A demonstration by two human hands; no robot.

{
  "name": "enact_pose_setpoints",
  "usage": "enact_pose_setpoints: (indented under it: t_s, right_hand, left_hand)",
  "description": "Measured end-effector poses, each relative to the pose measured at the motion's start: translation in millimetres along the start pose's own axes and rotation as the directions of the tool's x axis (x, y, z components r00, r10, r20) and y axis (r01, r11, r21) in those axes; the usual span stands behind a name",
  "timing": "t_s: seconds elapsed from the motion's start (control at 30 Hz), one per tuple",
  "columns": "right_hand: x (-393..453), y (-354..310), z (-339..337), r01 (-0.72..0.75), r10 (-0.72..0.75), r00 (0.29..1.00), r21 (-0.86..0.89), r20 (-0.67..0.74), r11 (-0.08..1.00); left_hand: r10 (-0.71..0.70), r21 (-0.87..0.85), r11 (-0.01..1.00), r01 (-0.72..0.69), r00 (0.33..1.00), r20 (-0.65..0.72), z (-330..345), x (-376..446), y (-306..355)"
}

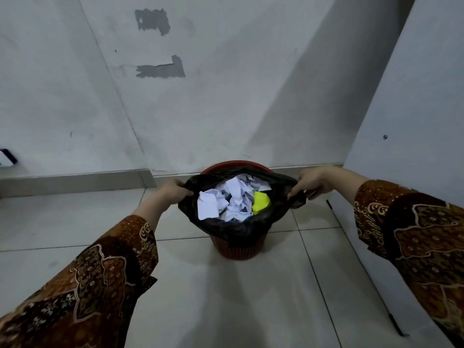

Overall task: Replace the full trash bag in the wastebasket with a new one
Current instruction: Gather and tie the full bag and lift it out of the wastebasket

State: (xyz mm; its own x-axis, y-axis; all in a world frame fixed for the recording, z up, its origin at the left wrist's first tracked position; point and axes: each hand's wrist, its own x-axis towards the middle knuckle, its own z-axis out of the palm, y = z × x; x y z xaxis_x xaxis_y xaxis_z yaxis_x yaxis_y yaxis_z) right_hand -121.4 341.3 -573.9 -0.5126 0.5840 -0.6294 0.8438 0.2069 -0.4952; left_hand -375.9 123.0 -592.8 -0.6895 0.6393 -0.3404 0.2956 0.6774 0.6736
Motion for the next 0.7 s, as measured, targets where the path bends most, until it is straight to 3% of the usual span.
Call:
enact_pose_setpoints:
  t_s: [0.1, 0.17, 0.3, 0.4, 0.47, 0.57, 0.63, 0.7]
  right_hand:
    - [1.2, -1.7, -2.4, -0.015, 0.007, 0.999, 0.257, 0.033, 0.966]
    - [-1.6, -3.9, -4.1, -0.066, 0.046, 0.997, 0.377, 0.063, 0.924]
    - [-9.7, -7.3, -3.4, -0.156, 0.135, 0.982, 0.170, 0.132, 0.973]
    - [-13.5, -12.3, -2.5, -0.150, 0.098, 0.970, 0.232, 0.224, 0.961]
    - [-14.6, -14.7, -4.0, -0.096, -0.006, 0.968, 0.394, 0.251, 0.914]
    - [-12.5, -18.6, -9.9, 0.022, -0.130, 0.984, 0.633, 0.125, 0.774]
    - [-9.4, -19.7, -12.9, 0.080, -0.108, 0.994, 0.646, 0.005, 0.759]
    - [-5.7, -19.4, -14.5, 0.127, -0.051, 0.987, 0.554, -0.152, 0.822]
  left_hand:
    - [-0.094, -0.114, 0.988, 0.108, 0.988, 0.120, -5.5, 0.1, -1.8]
    - [-0.146, -0.096, 0.981, 0.166, 0.972, 0.185, -10.3, -3.2, 0.3]
    - [-0.244, 0.160, 0.963, 0.215, 0.951, 0.192, -21.1, -18.0, 9.6]
    - [-0.279, 0.241, 0.944, 0.223, 0.932, 0.232, -27.4, -28.3, 14.5]
    - [-0.220, 0.184, 0.965, 0.186, 0.958, 0.186, -31.7, -26.4, 14.9]
    - [-0.093, -0.137, 0.985, 0.105, 0.992, 0.090, -37.7, -15.0, 16.9]
    - [-0.012, -0.266, 0.964, -0.004, 0.998, -0.058, -38.5, -11.9, 22.5]
    - [0.047, -0.271, 0.956, -0.108, 0.974, -0.222, -38.6, -8.1, 28.6]
